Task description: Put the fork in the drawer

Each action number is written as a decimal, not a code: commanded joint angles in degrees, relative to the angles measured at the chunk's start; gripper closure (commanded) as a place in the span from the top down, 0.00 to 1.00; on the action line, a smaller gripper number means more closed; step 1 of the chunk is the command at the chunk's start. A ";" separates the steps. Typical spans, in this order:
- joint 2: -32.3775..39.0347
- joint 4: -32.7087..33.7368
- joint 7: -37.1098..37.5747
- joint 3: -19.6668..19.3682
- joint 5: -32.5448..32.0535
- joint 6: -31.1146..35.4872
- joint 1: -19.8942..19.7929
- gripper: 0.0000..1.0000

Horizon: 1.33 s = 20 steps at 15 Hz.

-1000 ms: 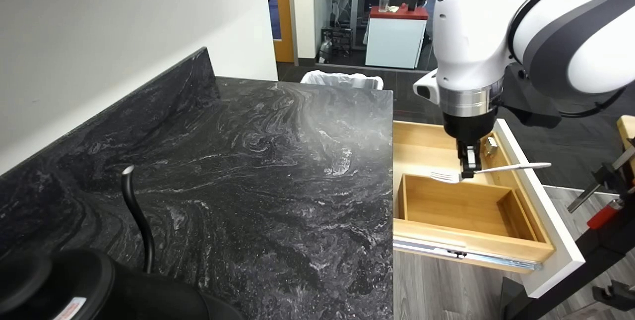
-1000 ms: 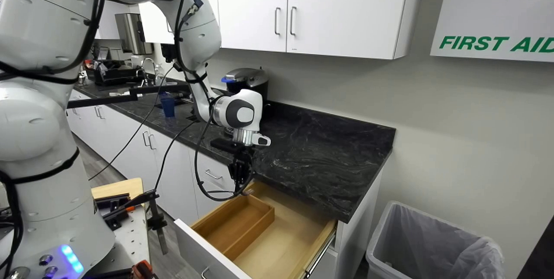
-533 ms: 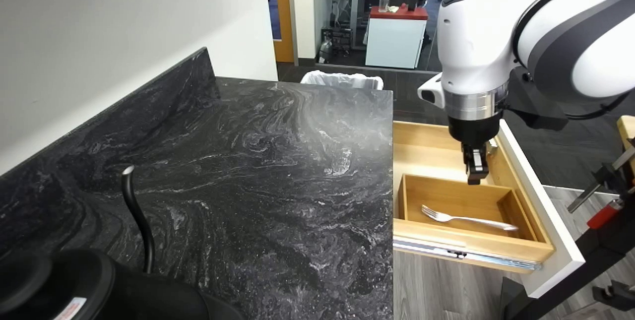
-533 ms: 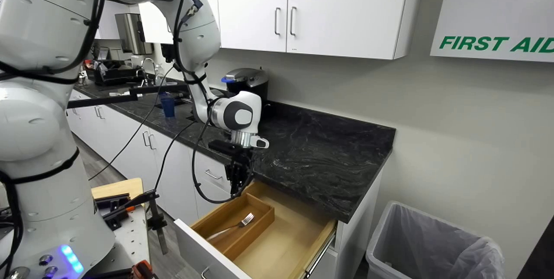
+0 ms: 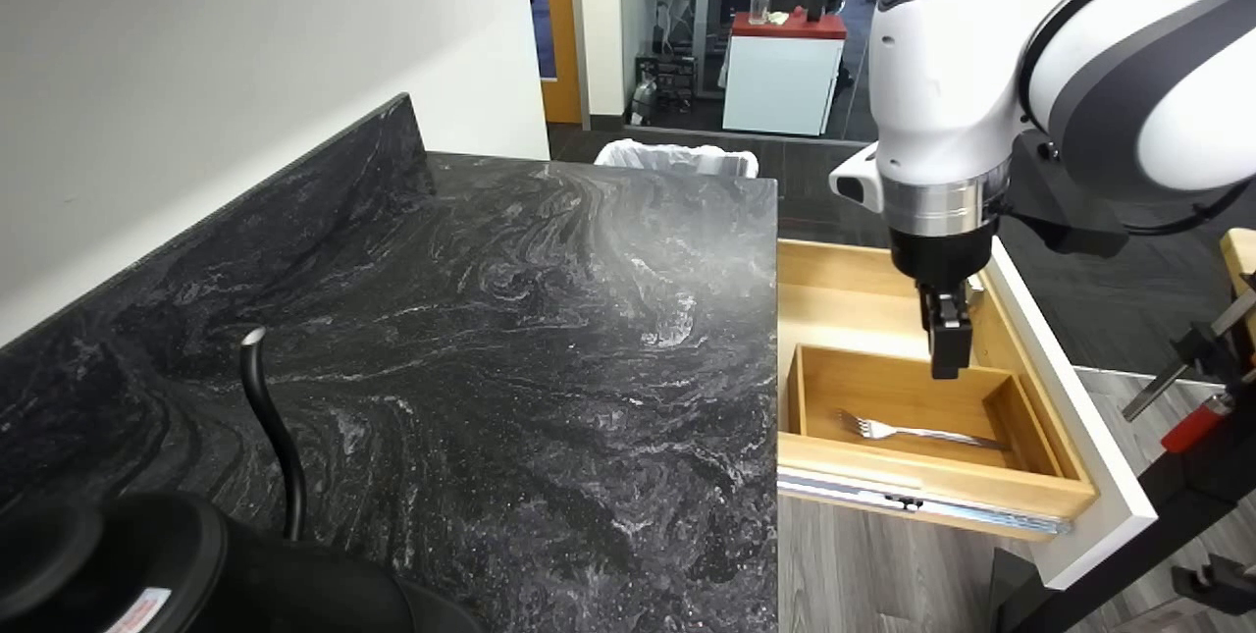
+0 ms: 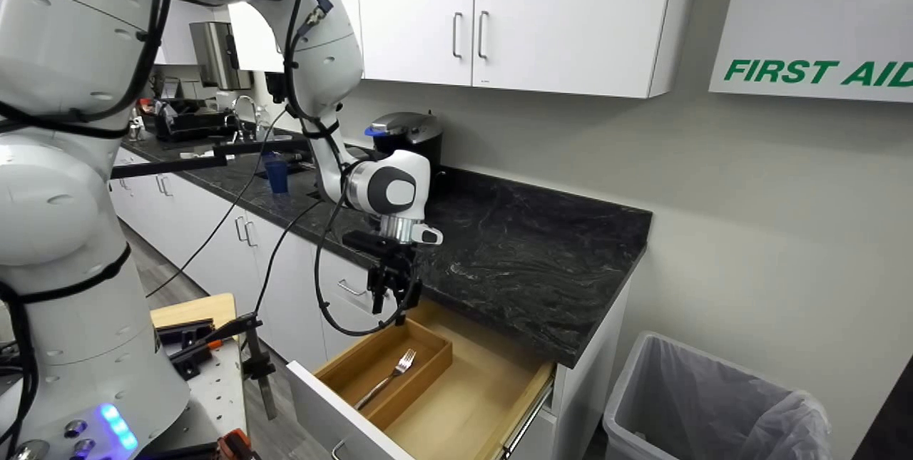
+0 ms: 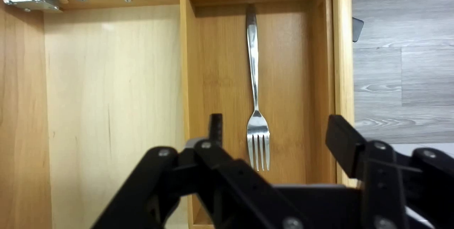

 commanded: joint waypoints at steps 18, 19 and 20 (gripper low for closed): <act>-0.11 0.09 0.13 -0.17 0.01 -0.11 -0.07 0.94; -0.11 0.09 0.13 -0.17 0.01 -0.11 -0.07 0.94; -0.11 0.09 0.13 -0.17 0.01 -0.11 -0.07 0.94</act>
